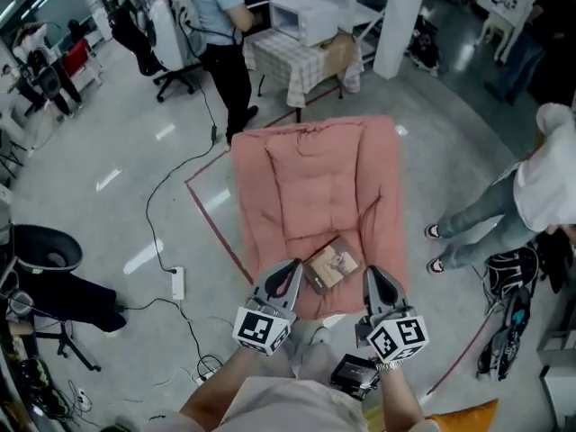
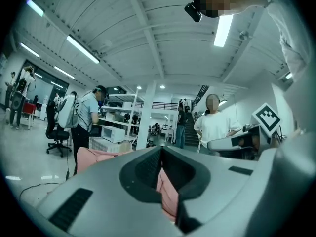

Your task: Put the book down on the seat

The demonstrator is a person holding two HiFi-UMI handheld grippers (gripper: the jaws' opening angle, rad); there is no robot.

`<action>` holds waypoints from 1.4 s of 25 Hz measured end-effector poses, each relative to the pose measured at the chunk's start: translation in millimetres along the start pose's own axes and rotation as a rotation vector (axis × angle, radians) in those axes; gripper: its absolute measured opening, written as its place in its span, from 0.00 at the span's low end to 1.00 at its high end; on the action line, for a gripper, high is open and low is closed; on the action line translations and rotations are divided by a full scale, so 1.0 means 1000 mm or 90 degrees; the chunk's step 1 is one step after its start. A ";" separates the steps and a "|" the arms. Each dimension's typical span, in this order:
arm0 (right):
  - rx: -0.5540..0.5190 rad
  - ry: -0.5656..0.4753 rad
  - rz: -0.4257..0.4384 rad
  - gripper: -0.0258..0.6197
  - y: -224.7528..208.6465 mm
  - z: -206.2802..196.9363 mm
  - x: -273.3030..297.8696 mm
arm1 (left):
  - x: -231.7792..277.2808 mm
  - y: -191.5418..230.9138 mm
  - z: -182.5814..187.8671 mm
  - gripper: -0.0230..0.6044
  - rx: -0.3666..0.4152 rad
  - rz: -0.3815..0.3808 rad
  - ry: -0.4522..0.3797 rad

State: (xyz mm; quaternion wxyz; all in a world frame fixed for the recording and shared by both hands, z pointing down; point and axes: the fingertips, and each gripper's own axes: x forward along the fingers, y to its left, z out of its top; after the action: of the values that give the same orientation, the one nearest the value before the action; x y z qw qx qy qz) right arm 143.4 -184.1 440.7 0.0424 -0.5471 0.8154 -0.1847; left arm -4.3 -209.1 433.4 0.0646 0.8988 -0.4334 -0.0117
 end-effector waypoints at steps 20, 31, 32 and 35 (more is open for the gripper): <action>-0.053 -0.076 0.030 0.08 0.086 0.094 -0.113 | -0.091 -0.034 0.106 0.05 0.037 0.012 -0.049; -0.083 -0.069 0.045 0.08 0.104 0.100 -0.103 | -0.086 -0.049 0.127 0.05 0.056 -0.023 -0.061; -0.086 -0.069 0.045 0.08 0.105 0.101 -0.102 | -0.085 -0.049 0.129 0.05 0.056 -0.022 -0.061; -0.092 -0.071 0.045 0.08 0.104 0.104 -0.098 | -0.082 -0.049 0.134 0.05 0.058 -0.024 -0.065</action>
State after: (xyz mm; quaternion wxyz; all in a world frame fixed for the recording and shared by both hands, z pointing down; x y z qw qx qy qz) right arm 119.3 -87.1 294.8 0.0549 -0.5292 0.8416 -0.0930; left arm -27.6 -128.5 291.7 0.0012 0.9070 -0.4193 -0.0388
